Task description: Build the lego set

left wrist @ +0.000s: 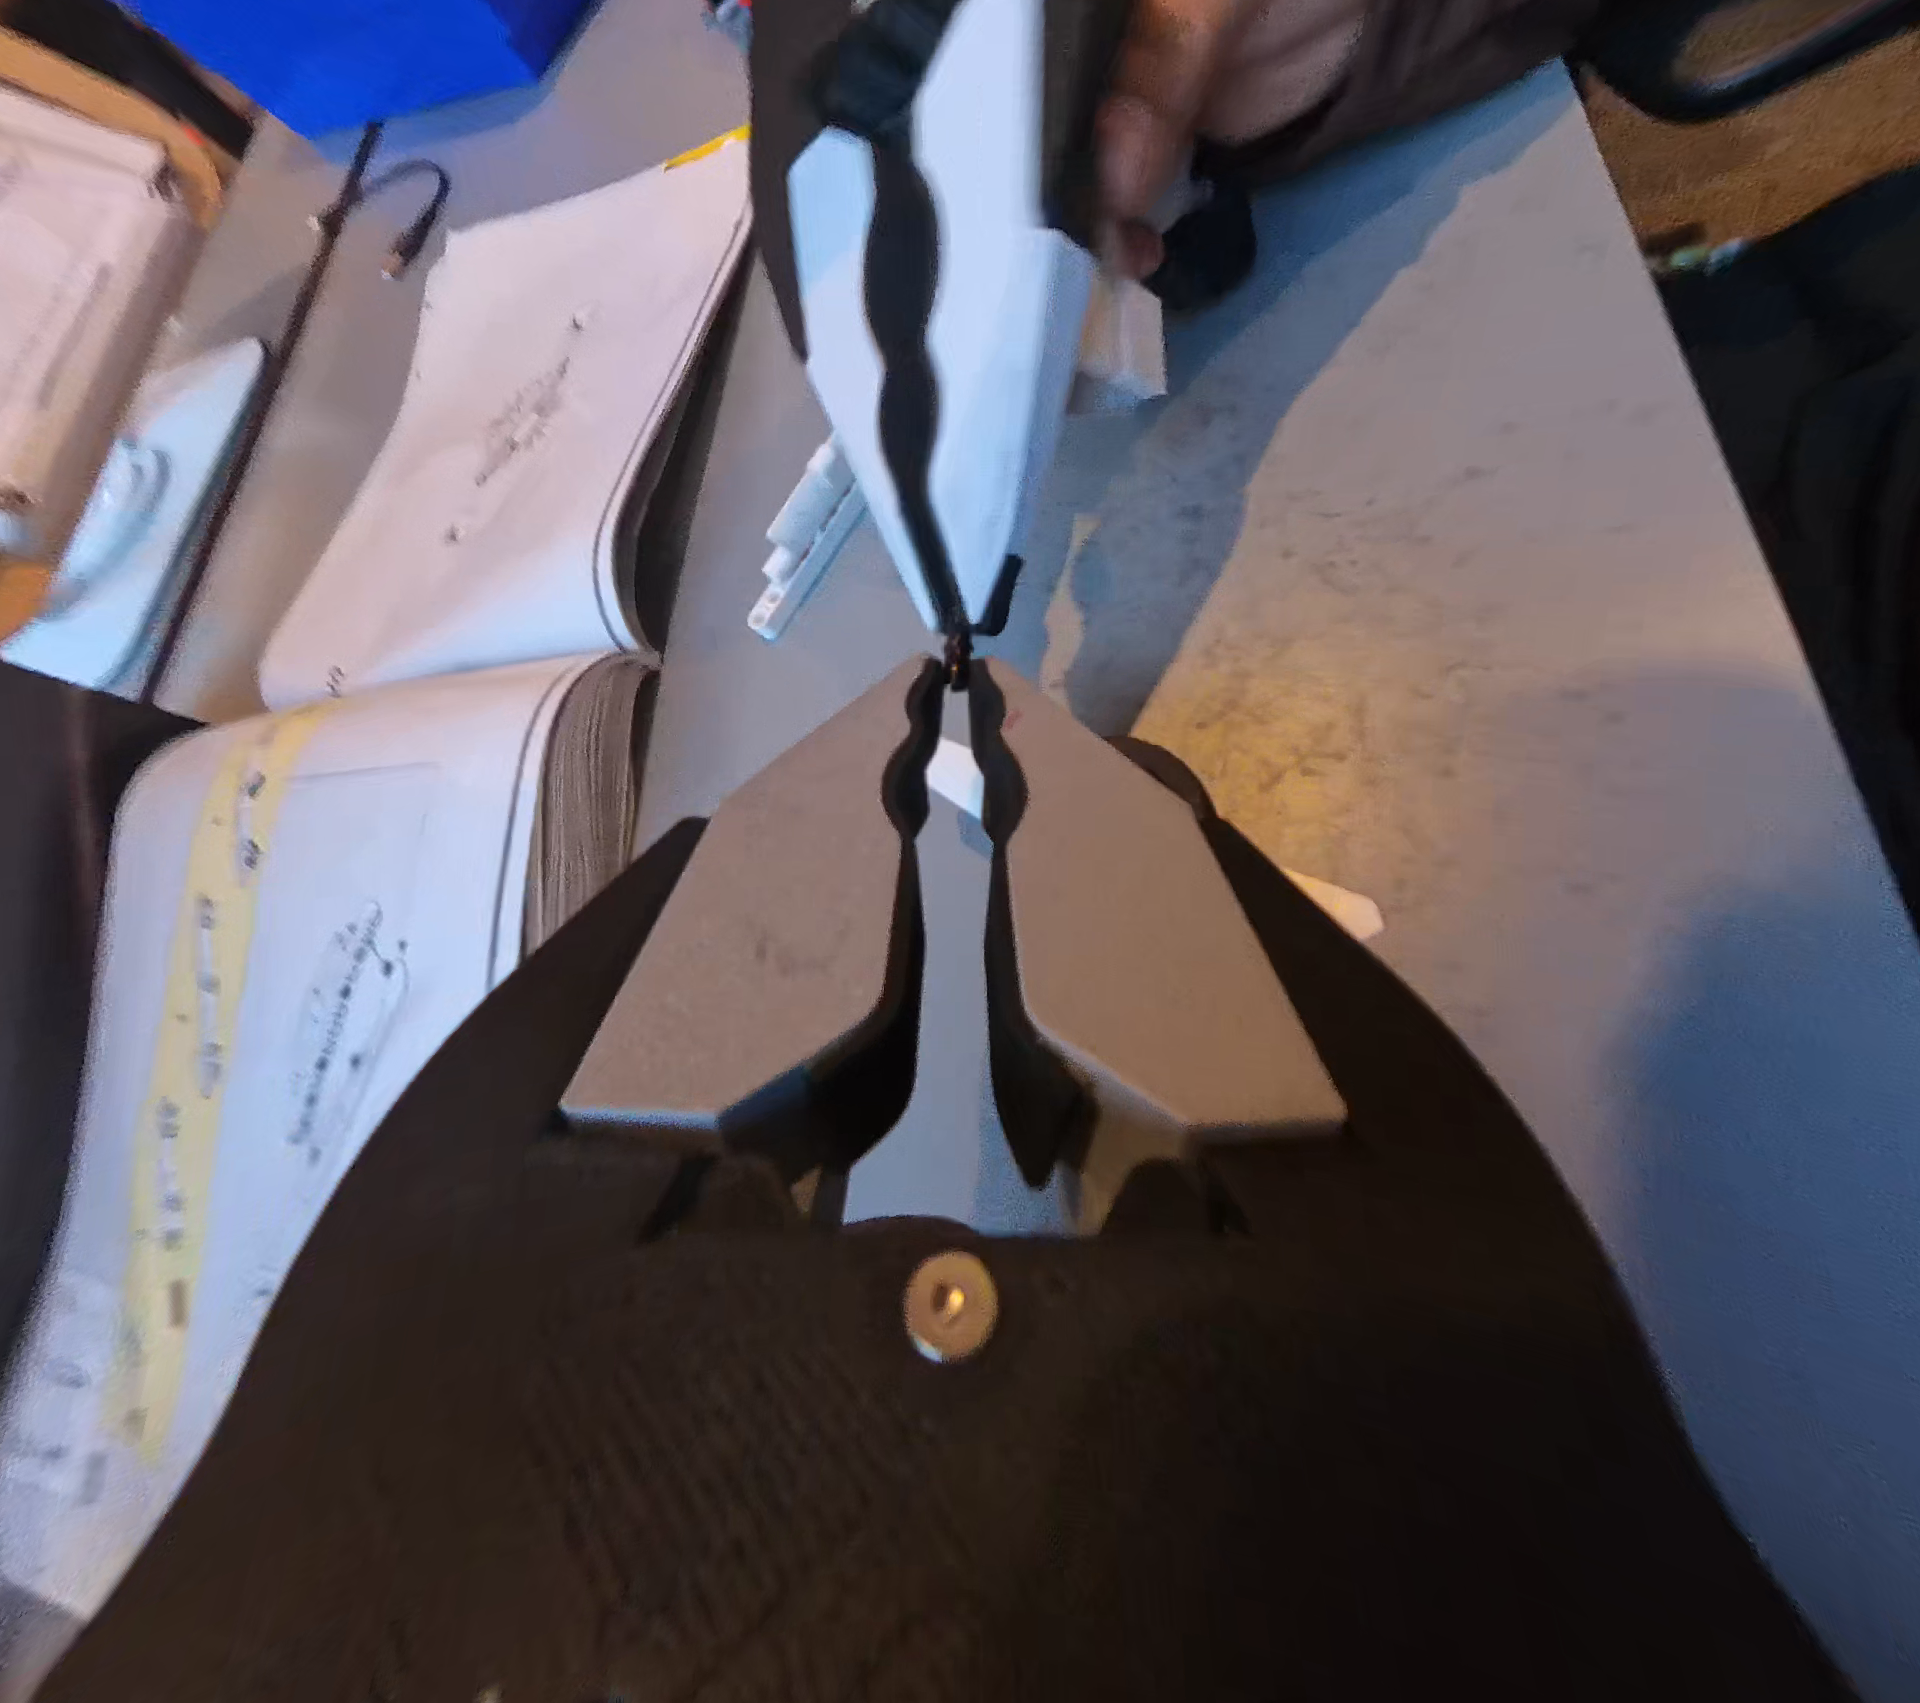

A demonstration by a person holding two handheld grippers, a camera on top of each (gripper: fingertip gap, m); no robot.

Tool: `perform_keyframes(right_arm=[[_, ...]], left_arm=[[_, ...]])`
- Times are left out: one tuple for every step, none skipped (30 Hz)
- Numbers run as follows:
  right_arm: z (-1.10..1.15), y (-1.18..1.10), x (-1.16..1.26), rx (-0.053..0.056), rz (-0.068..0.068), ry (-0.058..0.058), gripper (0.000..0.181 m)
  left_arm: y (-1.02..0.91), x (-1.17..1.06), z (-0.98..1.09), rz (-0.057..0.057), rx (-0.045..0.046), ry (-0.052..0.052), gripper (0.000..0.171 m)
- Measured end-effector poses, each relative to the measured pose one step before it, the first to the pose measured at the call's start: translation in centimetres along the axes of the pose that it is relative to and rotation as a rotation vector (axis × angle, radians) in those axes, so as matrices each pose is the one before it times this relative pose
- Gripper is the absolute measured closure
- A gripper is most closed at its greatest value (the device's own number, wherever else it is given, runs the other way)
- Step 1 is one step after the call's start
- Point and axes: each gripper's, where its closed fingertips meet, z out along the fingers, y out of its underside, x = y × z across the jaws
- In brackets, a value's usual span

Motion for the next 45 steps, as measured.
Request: perform_keyframes(right_arm=[[-0.153, 0.098, 0.379, -0.0201, -0.1049, 0.0687, 0.174], [-0.181, 0.049, 0.165, -0.0213, -0.1179, 0.0655, 0.175], [-0.142, 0.036, 0.164, -0.0231, -0.1126, 0.0689, 0.175], [-0.080, -0.008, 0.306, -0.0218, -0.0983, 0.0737, 0.174], [-0.044, -0.119, 0.261, -0.0138, -0.0785, 0.0614, 0.174], [0.005, -0.240, 0.068, -0.0045, -0.0534, 0.0378, 0.171], [0.050, -0.204, -0.052, -0.0037, -0.0298, 0.0169, 0.167], [0.086, -0.097, -0.024, -0.0074, -0.0171, 0.0095, 0.165], [0.101, 0.042, -0.016, -0.0113, -0.0162, 0.0048, 0.165], [0.112, 0.131, -0.101, -0.0132, -0.0177, -0.0017, 0.166], [0.079, 0.094, -0.109, -0.0094, -0.0174, -0.0003, 0.168], [0.044, -0.001, -0.155, -0.0020, -0.0145, -0.0019, 0.172], [0.030, -0.038, -0.246, 0.0001, -0.0079, -0.0092, 0.176], [0.030, -0.023, -0.172, -0.0011, -0.0032, -0.0060, 0.177], [0.031, 0.011, -0.079, -0.0018, -0.0018, -0.0028, 0.176], [0.028, 0.014, -0.082, -0.0017, 0.0009, -0.0058, 0.176], [-0.006, -0.041, -0.051, 0.0023, 0.0049, -0.0056, 0.176], [-0.019, -0.076, -0.036, 0.0048, 0.0065, -0.0048, 0.176], [0.006, -0.053, -0.065, 0.0029, 0.0044, -0.0071, 0.176], [0.008, -0.020, -0.101, 0.0010, -0.0002, -0.0085, 0.176], [0.002, -0.006, -0.028, -0.0003, -0.0031, -0.0023, 0.176], [0.000, -0.002, 0.021, -0.0010, -0.0030, 0.0017, 0.176], [-0.003, 0.010, -0.015, -0.0003, -0.0011, -0.0005, 0.176], [0.015, 0.001, -0.056, 0.0003, 0.0014, -0.0034, 0.176], [0.004, 0.009, -0.055, 0.0006, 0.0010, -0.0043, 0.176], [-0.008, 0.012, -0.066, 0.0010, -0.0012, -0.0038, 0.177], [0.029, 0.059, -0.044, -0.0014, 0.0004, -0.0029, 0.177], [0.070, 0.093, -0.012, -0.0046, 0.0099, -0.0029, 0.177], [0.098, 0.151, 0.040, -0.0101, 0.0247, -0.0025, 0.177], [0.146, 0.312, 0.079, -0.0209, 0.0408, -0.0033, 0.177], [0.163, 0.386, -0.002, -0.0232, 0.0549, -0.0116, 0.177], [0.143, 0.365, -0.039, -0.0184, 0.0588, -0.0138, 0.177], [0.136, 0.448, 0.047, -0.0214, 0.0532, -0.0077, 0.177], [0.151, 0.518, 0.114, -0.0250, 0.0472, -0.0037, 0.177], [0.181, 0.390, 0.050, -0.0167, 0.0423, -0.0083, 0.177], [0.206, 0.235, -0.046, -0.0072, 0.0374, -0.0146, 0.177], [0.209, 0.133, -0.054, -0.0024, 0.0308, -0.0145, 0.177], [0.172, 0.038, 0.001, 0.0008, 0.0218, -0.0082, 0.177], [0.088, -0.059, 0.001, 0.0036, 0.0132, -0.0045, 0.177], [0.015, -0.136, -0.064, 0.0068, 0.0059, -0.0037, 0.177], [-0.027, -0.119, -0.076, 0.0064, 0.0012, -0.0014, 0.177], [-0.051, -0.072, -0.022, 0.0047, 0.0000, 0.0032, 0.177], [-0.034, -0.001, 0.020, 0.0019, 0.0013, 0.0041, 0.177], [-0.005, 0.086, 0.064, -0.0011, 0.0044, 0.0045, 0.177], [0.000, 0.045, 0.088, 0.0014, 0.0055, 0.0032, 0.177]], left_arm=[[0.074, -0.429, 0.057, -0.0537, 0.01171, 0.0080, 0.170], [0.037, -0.151, -0.022, -0.0520, 0.00987, 0.0266, 0.170], [-0.003, -0.183, -0.073, -0.0395, 0.00699, 0.0170, 0.170], [-0.062, -0.004, -0.069, -0.0243, 0.00752, 0.0191, 0.170], [-0.011, 0.184, -0.036, -0.0241, 0.00143, 0.0290, 0.170], [0.055, 0.145, 0.023, -0.0247, -0.00365, 0.0262, 0.170], [0.080, 0.068, 0.059, -0.0188, -0.00337, 0.0192, 0.170], [0.121, 0.077, 0.056, -0.0109, -0.00582, 0.0163, 0.170], [0.111, -0.020, 0.060, -0.0022, -0.00645, 0.0048, 0.170], [0.053, 0.030, 0.024, 0.0038, -0.00234, 0.0034, 0.170], [0.023, 0.153, 0.019, 0.0035, -0.00036, 0.0100, 0.170], [0.041, 0.054, 0.030, 0.0010, -0.00148, 0.0038, 0.170], [0.051, 0.021, 0.028, 0.0001, -0.00089, 0.0029, 0.170], [0.062, 0.086, 0.028, -0.0008, -0.00080, 0.0075, 0.170], [0.049, 0.036, 0.023, 0.0027, 0.00081, 0.0031, 0.170], [0.006, 0.082, -0.001, 0.0037, 0.00314, 0.0048, 0.170], [-0.046, 0.087, -0.001, 0.0042, 0.00466, 0.0041, 0.170], [-0.066, 0.034, -0.017, 0.0042, 0.00405, 0.0009, 0.170], [-0.078, 0.092, -0.005, 0.0044, 0.00307, 0.0044, 0.170], [-0.048, 0.094, 0.001, 0.0050, 0.00063, 0.0044, 0.170], [0.009, -0.023, 0.002, 0.0051, -0.00166, -0.0030, 0.170], [-0.004, -0.016, -0.002, -0.0005, 0.00065, -0.0009, 0.170], [-0.006, 0.023, -0.004, -0.0035, 0.00139, 0.0038, 0.170], [0.012, 0.040, -0.009, -0.0001, 0.00211, 0.0035, 0.170], [0.020, 0.055, 0.002, 0.0003, 0.00288, 0.0031, 0.170], [0.019, 0.030, 0.018, -0.0054, 0.00230, 0.0037, 0.170], [0.051, -0.017, 0.025, -0.0131, -0.00124, 0.0017, 0.170], [0.112, -0.077, 0.015, -0.0203, -0.00985, -0.0032, 0.169], [0.215, -0.229, -0.085, -0.0226, -0.02234, -0.0183, 0.169], [0.294, -0.563, -0.231, -0.0204, -0.02459, -0.0439, 0.163], [0.277, -0.487, -0.320, -0.0253, -0.01830, -0.0386, 0.154], [0.238, -0.148, -0.293, -0.0409, -0.01328, -0.0098, 0.149], [0.200, -0.115, -0.157, -0.0642, -0.00835, 0.0007, 0.148], [0.287, -0.131, 0.055, -0.0846, -0.01001, 0.0124, 0.149], [0.501, -0.027, 0.214, -0.0838, -0.02316, 0.0333, 0.147], [0.510, 0.033, 0.247, -0.0672, -0.02003, 0.0502, 0.143], [0.346, -0.348, 0.165, -0.0614, -0.00631, 0.0340, 0.144], [0.099, -0.290, 0.080, -0.0528, 0.00695, 0.0379, 0.144], [-0.110, 0.095, 0.015, -0.0428, 0.01783, 0.0594, 0.146], [-0.199, 0.172, -0.023, -0.0381, 0.02001, 0.0574, 0.150], [-0.273, 0.117, -0.027, -0.0305, 0.02143, 0.0447, 0.153], [-0.163, 0.215, 0.015, -0.0231, 0.01477, 0.0407, 0.154], [0.036, 0.175, 0.109, -0.0203, 0.00083, 0.0333, 0.155], [0.190, -0.004, 0.182, -0.0167, -0.01097, 0.0178, 0.157], [0.241, -0.050, 0.240, -0.0107, -0.01476, 0.0097, 0.157]])
